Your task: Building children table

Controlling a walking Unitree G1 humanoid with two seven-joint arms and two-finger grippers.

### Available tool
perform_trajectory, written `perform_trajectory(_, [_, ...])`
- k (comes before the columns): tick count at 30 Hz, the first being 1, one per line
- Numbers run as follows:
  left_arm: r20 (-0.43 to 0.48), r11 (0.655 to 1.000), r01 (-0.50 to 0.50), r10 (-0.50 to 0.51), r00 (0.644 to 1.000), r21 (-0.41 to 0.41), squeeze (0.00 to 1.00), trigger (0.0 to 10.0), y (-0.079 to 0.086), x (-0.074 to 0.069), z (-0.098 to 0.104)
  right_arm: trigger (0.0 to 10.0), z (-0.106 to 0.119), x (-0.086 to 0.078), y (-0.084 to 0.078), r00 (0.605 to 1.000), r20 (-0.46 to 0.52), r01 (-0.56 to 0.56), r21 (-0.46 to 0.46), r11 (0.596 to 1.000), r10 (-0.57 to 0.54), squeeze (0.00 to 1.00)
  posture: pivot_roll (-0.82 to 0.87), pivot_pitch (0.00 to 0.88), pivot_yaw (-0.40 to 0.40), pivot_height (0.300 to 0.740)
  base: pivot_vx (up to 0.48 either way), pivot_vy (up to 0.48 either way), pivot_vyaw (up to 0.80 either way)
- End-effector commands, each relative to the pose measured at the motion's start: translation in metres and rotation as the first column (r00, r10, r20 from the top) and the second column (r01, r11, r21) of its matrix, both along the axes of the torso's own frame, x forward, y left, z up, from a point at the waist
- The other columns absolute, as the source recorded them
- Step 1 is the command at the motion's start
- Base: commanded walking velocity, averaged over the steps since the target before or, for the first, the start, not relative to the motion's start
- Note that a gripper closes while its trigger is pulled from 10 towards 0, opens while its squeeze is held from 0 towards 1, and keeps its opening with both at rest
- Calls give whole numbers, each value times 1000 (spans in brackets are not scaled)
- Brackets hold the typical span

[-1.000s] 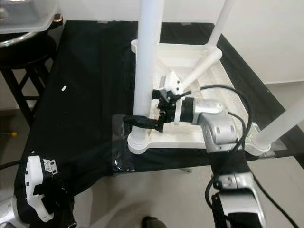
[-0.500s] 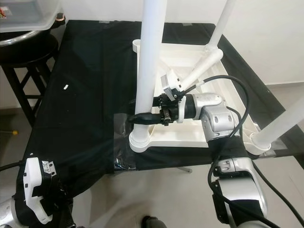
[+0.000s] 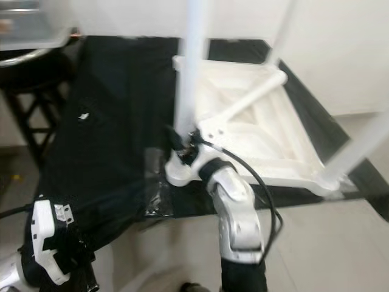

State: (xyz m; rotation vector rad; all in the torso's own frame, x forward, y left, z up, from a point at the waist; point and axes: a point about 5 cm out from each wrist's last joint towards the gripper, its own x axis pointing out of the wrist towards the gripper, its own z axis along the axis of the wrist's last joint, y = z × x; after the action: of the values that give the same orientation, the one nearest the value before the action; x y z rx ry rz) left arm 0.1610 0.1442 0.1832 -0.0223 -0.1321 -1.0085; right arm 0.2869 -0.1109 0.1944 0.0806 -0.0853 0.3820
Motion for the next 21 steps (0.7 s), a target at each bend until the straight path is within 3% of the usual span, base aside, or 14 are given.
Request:
perform_trajectory(1, [-8,1000,22,-22,1000,-1,0,10000,-3,-1,0,0,-45,-3,-2,970,-244,26,-8,1000,-27,0,37,208,-83,740,0,0,0])
perform_trajectory(5, [-5,999,32,-32,999,-5,0,10000,-5,1,0,0,-28,10,13,983,-184,-27,16,1000,30,0,38,197,-89,740,0,0,0])
perform_trajectory(6, [-2,1000,29,-29,1000,-3,0,10000,-4,2,0,7961,-20,13,18,985,-148,-87,17,996,88,0,39,194,-91,740,0,0,0])
perform_trajectory(8, [-2,1000,29,-29,1000,-3,0,10000,-4,2,0,7961,-20,13,18,985,-148,-87,17,996,88,0,39,194,-91,740,0,0,0])
perform_trajectory(9, [0,1000,26,-26,1000,0,0,10000,-3,2,0,10000,-11,15,22,985,-121,-121,21,992,123,0,40,193,-91,740,0,0,0])
perform_trajectory(10, [1,1000,25,-25,1000,1,0,10000,-3,2,0,10000,-3,16,25,971,-91,-218,39,975,220,1000,42,190,-90,740,0,0,0])
perform_trajectory(13, [3,1000,25,-25,1000,1,0,10000,-4,2,0,10000,15,21,20,957,-24,-288,52,956,289,1000,40,190,-90,740,0,0,0])
perform_trajectory(15, [3,1000,27,-27,1000,1,0,10000,-4,2,0,10000,29,23,13,912,38,-410,19,912,409,1000,44,191,-92,740,0,0,0])
perform_trajectory(16, [3,1000,27,-27,1000,1,0,10000,-4,2,0,10000,29,23,13,912,38,-410,19,912,409,1000,44,191,-92,740,0,0,0])
perform_trajectory(17, [3,1000,28,-28,1000,1,0,10000,-4,2,0,10000,34,23,11,869,57,-492,1,871,491,1000,44,191,-92,740,0,0,0])
perform_trajectory(18, [4,1000,29,-29,1000,1,0,10000,-5,2,0,10000,40,22,6,810,83,-575,-83,814,580,1000,50,193,-92,740,0,0,0])
perform_trajectory(21, [3,1000,28,-28,1000,1,0,10000,-5,1,0,10000,46,19,-1,688,68,-700,-204,685,723,1000,51,195,-93,740,0,0,0])
